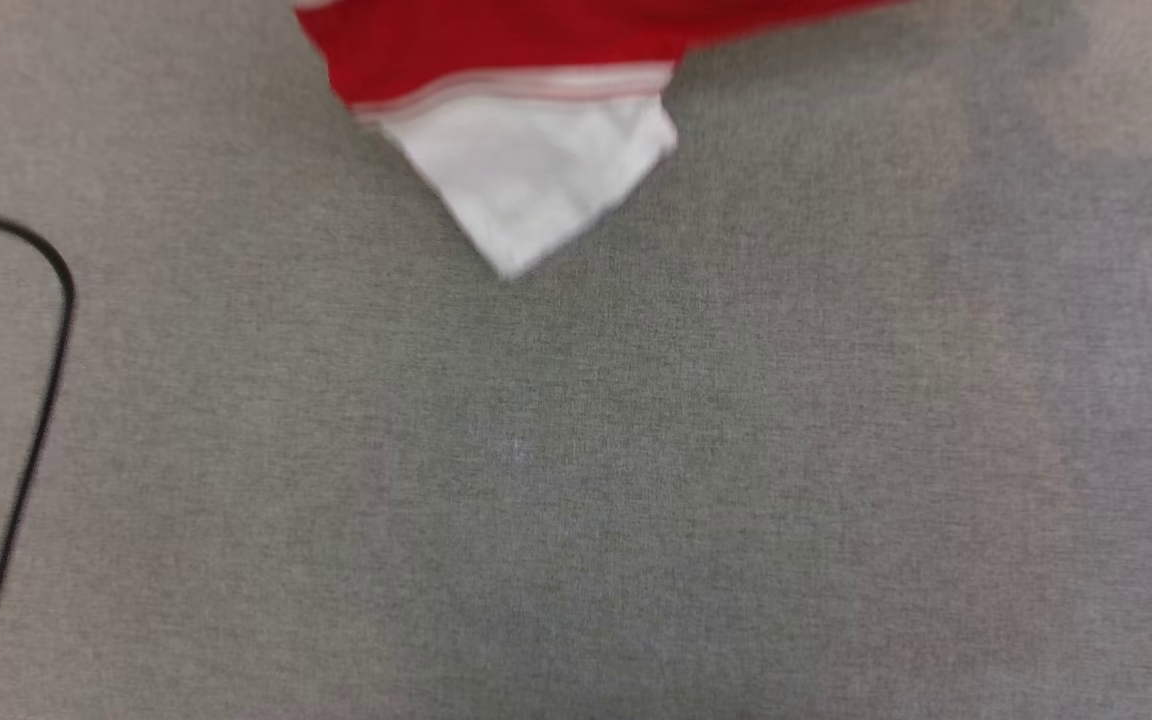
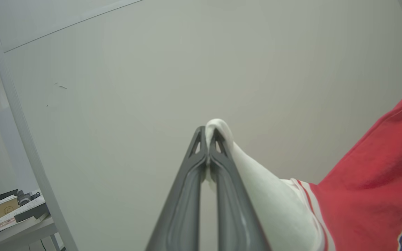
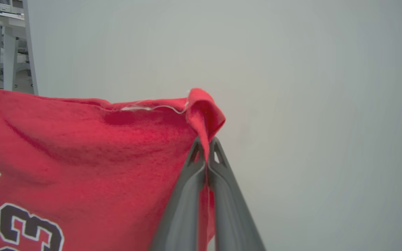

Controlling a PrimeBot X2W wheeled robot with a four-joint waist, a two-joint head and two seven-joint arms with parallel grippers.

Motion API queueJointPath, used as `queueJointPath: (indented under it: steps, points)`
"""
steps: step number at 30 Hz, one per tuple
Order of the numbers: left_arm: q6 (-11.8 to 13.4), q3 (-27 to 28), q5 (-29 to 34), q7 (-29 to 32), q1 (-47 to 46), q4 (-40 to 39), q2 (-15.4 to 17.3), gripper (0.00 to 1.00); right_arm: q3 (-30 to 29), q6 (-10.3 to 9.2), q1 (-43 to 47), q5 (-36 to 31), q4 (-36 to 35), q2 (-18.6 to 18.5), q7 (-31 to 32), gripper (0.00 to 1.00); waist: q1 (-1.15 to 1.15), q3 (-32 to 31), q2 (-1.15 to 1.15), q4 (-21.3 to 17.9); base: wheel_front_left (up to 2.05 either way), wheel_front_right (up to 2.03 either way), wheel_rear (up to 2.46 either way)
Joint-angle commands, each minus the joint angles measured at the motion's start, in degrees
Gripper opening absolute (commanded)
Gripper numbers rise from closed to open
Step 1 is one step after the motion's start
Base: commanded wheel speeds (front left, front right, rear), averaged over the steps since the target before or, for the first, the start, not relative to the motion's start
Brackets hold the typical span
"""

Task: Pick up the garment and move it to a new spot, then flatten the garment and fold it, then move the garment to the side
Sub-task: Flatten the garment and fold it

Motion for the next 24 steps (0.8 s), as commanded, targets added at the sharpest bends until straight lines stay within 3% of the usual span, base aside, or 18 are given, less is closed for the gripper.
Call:
queueJointPath:
  steps: [1, 7, 8, 12, 18, 24]
  points:
    - [-0.4, -0.2, -0.2, -0.4, -4.0, 1.9, 0.1, 0.0, 0.7, -0.04, -3.8, -1.5, 1.7, 0.6, -0.3, 0.0, -0.01, 5.9, 0.0, -0.5, 0.0, 0.0, 0.0]
    - [-1.0, -2.4, -0.9, -3.3, -18.9, 12.1, 0.3, 0.0, 4.1, -0.04, -18.7, -5.3, 12.0, 3.6, -3.7, 0.0, -0.01, 9.0, 0.0, -0.7, 0.0, 0.0, 0.0]
    - [-1.1, -4.2, -1.6, -4.5, -24.5, 16.7, 0.2, 0.0, 5.9, -0.04, -24.5, -5.9, 17.1, 5.2, -6.1, 0.0, -0.01, 9.8, 0.0, -0.9, 0.0, 0.0, 0.0]
    - [-1.1, -6.3, -3.2, -6.5, -28.4, 21.5, 0.4, 0.0, 8.6, -0.04, -28.8, -5.8, 23.0, 6.4, -8.7, 0.0, -0.01, 10.7, 0.0, -1.1, 0.0, 0.0, 0.0]
    - [-1.1, -9.2, -6.1, -10.3, -26.7, 26.9, 1.1, 0.0, 13.1, -0.04, -27.8, -3.2, 28.8, 7.4, -12.4, 0.0, -0.01, 11.6, 0.0, -1.4, 0.0, 0.0, 0.0]
    - [-1.1, -11.1, -9.4, -13.3, -17.6, 28.7, 1.6, 0.0, 17.3, -0.04, -20.1, 0.7, 31.0, 8.0, -16.4, 0.0, -0.01, 9.7, 0.0, -1.7, 0.0, 0.0, 0.0]
